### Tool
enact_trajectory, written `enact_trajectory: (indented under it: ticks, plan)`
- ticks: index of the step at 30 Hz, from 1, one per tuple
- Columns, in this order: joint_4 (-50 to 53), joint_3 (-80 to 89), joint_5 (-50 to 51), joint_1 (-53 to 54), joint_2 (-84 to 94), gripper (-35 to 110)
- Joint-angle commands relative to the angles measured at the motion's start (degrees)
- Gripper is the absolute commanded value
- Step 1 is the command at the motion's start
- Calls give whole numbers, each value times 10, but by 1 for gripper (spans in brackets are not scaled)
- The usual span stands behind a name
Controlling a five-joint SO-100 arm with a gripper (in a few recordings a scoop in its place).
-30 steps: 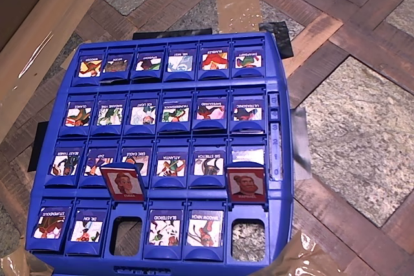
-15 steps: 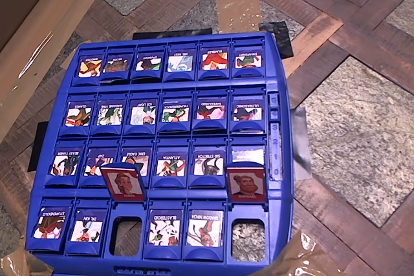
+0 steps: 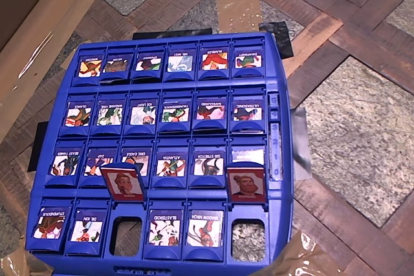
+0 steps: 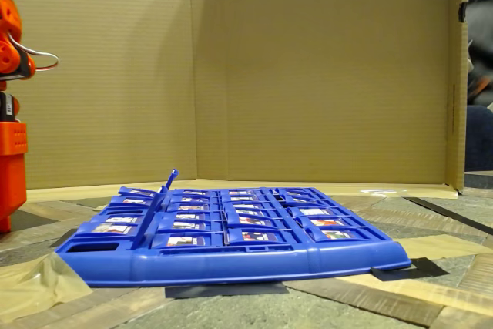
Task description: Flip A5.
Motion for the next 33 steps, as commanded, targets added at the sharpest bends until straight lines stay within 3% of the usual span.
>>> enact_trajectory:
  ticks: [1,10,33]
  plan:
    - [69,-14,6,-1,0,0]
    - [288,-79,6,5,-33,0]
    - [554,-252,6,53,-249,0]
